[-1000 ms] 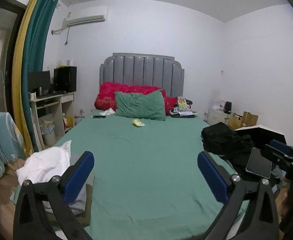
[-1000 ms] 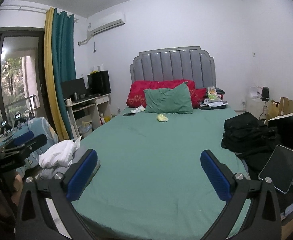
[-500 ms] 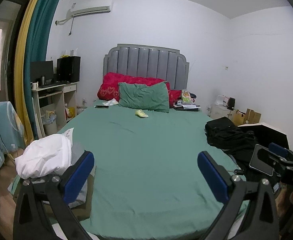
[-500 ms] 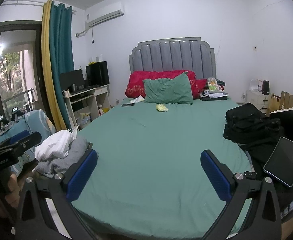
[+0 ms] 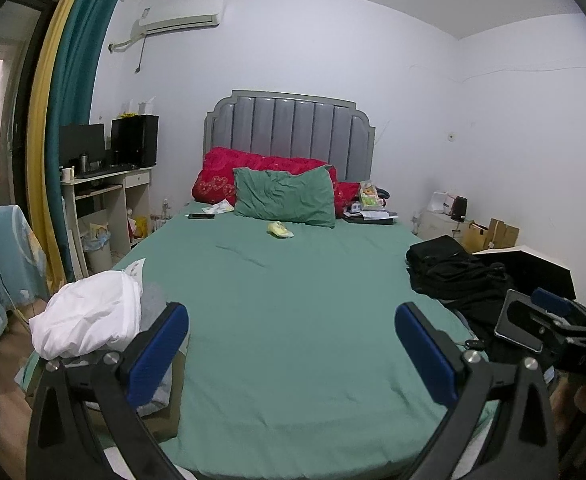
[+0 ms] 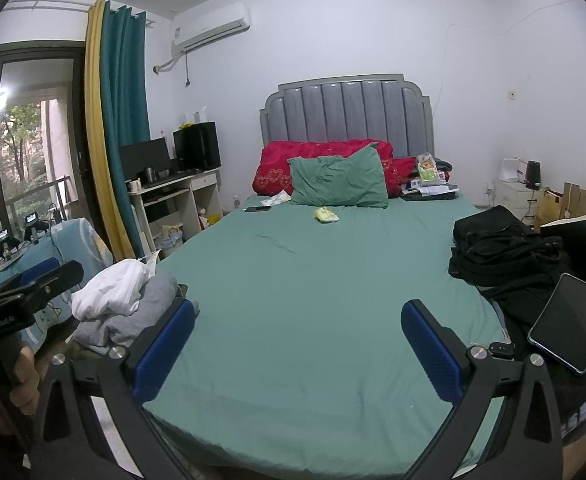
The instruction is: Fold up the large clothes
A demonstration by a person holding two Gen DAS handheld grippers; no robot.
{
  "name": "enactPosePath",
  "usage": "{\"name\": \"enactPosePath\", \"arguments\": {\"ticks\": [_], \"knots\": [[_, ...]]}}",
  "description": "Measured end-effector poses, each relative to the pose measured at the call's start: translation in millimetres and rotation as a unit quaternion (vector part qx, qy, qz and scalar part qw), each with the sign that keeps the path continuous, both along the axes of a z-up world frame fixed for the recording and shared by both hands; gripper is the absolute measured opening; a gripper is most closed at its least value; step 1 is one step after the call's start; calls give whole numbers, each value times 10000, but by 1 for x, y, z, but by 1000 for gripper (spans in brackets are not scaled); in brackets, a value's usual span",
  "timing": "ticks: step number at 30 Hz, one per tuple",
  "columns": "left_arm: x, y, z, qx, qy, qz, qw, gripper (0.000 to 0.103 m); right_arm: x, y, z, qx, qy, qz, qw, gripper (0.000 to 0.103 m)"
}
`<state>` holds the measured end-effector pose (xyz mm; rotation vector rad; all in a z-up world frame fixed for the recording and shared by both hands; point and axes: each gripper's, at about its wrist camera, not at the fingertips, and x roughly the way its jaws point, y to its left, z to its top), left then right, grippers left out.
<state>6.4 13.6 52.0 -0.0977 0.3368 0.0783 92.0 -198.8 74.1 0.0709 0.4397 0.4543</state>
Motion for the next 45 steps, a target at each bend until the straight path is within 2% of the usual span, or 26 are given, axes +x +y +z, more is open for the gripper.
{"name": "enactPosePath", "arguments": {"ticks": [45], "knots": [[-4,-5,4,-15,-33,-76,10000,103,-3,-1,-2,8,22,-17,10000,102]]}}
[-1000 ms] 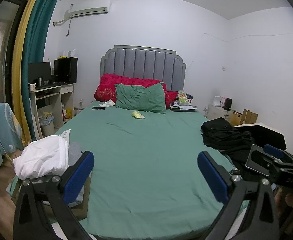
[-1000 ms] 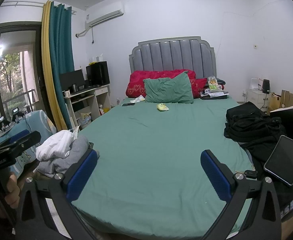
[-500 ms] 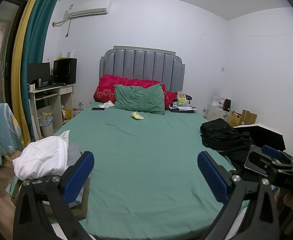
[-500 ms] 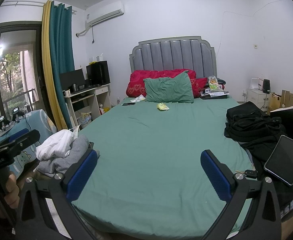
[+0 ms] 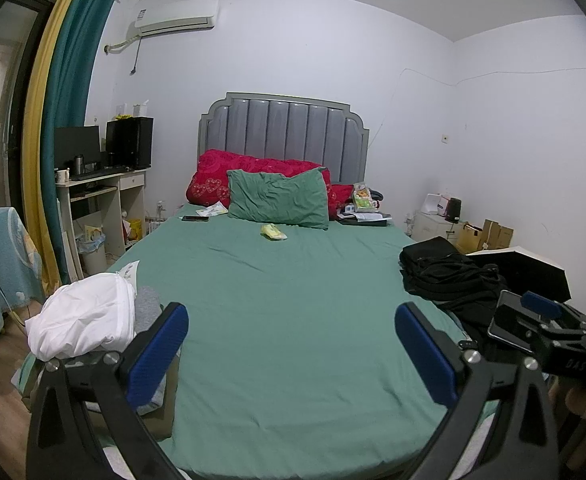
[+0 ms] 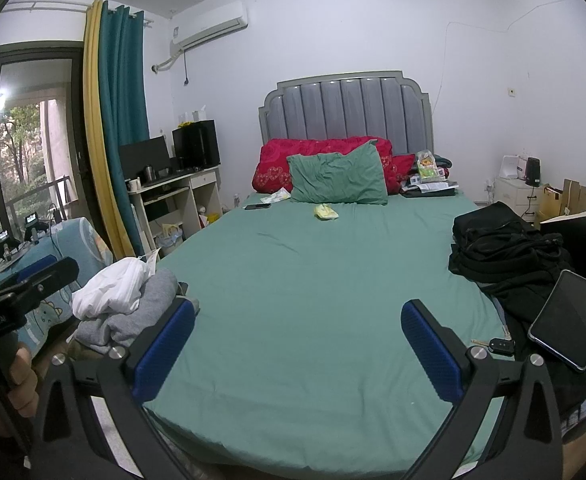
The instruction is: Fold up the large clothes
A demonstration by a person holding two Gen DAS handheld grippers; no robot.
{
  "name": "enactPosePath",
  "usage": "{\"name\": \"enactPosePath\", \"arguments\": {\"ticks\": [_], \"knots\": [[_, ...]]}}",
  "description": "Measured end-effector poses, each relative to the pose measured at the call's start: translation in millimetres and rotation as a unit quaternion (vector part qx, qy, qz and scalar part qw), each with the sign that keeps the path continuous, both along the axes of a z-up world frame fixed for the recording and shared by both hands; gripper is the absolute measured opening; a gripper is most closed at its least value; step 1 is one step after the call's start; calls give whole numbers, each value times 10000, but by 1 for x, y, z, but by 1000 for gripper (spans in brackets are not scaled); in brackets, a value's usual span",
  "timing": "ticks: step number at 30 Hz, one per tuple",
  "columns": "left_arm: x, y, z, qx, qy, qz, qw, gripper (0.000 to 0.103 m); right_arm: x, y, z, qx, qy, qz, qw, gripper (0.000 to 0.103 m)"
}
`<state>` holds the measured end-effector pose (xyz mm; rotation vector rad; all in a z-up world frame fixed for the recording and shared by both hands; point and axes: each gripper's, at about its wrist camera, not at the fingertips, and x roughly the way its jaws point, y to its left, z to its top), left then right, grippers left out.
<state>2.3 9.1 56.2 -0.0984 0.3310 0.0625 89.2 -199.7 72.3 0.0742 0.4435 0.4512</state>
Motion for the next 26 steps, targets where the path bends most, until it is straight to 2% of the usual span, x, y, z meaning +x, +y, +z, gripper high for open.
{"name": "enactPosePath", "arguments": {"ticks": [26], "knots": [[1,-2,5,-1,-6,-89,10000,103,2,-2,-1,-21,11,10,10000,102]]}}
